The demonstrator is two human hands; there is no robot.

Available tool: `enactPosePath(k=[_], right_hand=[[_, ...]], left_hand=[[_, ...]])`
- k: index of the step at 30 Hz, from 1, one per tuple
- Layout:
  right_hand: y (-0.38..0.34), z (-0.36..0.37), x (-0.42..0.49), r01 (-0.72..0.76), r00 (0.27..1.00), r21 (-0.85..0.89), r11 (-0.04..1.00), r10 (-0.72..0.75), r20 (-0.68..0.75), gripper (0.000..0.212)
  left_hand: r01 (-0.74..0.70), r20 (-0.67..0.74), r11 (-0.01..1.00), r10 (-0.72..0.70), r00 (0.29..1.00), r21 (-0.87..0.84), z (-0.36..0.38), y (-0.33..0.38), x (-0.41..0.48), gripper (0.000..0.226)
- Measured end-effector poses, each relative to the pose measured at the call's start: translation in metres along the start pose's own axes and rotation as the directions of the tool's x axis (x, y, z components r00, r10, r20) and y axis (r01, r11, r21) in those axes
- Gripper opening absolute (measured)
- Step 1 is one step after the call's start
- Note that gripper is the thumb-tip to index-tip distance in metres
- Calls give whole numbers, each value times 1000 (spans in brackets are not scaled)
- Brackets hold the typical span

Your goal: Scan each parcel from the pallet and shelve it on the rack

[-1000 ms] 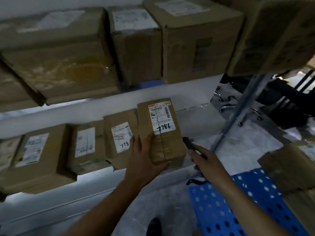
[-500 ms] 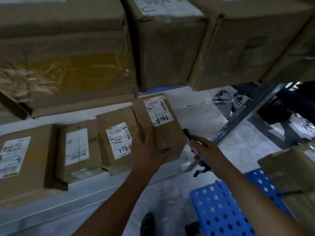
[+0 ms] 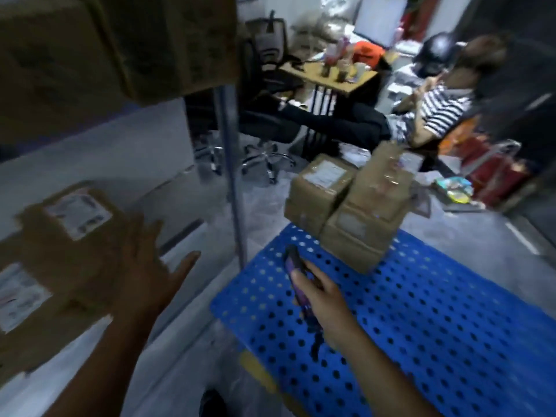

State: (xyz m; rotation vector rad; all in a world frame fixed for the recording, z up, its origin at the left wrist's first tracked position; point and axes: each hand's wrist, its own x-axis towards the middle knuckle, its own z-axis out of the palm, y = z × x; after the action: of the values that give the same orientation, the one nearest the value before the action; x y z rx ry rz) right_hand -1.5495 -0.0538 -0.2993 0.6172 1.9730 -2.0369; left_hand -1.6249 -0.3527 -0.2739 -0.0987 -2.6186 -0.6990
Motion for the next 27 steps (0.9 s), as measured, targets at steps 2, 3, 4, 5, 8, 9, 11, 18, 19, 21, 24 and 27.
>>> enactPosePath(k=[2,3,4,5,8,9,11,18,19,21,24,27], right_hand=[[7,-32,-18,-13,999,39,999,14,-39,65],[9,-46,-27,-9,998,24,1000,10,-66,57],[9,-59,-34,-4,995,5,1000,4,-98,50],[9,-71,-40,3,992,-12,1000,-5,-130,47],[8,-100,-46,25,976,-67,997,-39,-216,52],[8,-108,-46,31,968,-86,996,-52,-248,50],[9,-118,-46,45,941,-117,992,-82,-329,49],[-16,-148,-19,24,765,-258,966,-184,-617,58],[-24,-153,-10,16,749,-282,959,-198,-632,59],[-42,-164,8,12,716,-326,945,-236,-658,58],[-68,-179,40,-10,651,-382,924,-284,-704,59],[-83,-192,69,-42,633,-380,924,-269,-726,59]], left_hand=[[-115,148,986,133,980,-124,28,34,5,80],[-143,197,976,174,965,-162,43,49,6,78],[-160,226,969,201,953,-187,58,63,7,79],[-174,246,961,226,943,-216,73,77,6,81],[-188,330,932,290,898,-310,112,106,16,82],[-183,365,925,305,880,-332,123,113,24,83],[-176,424,908,341,839,-381,142,126,43,87],[-113,446,735,517,730,-668,194,212,112,94],[-97,444,712,533,720,-696,202,225,120,97],[-69,455,672,569,685,-738,214,248,134,103],[-98,505,692,609,612,-715,235,269,152,102],[-158,507,709,625,594,-688,251,273,158,99]])
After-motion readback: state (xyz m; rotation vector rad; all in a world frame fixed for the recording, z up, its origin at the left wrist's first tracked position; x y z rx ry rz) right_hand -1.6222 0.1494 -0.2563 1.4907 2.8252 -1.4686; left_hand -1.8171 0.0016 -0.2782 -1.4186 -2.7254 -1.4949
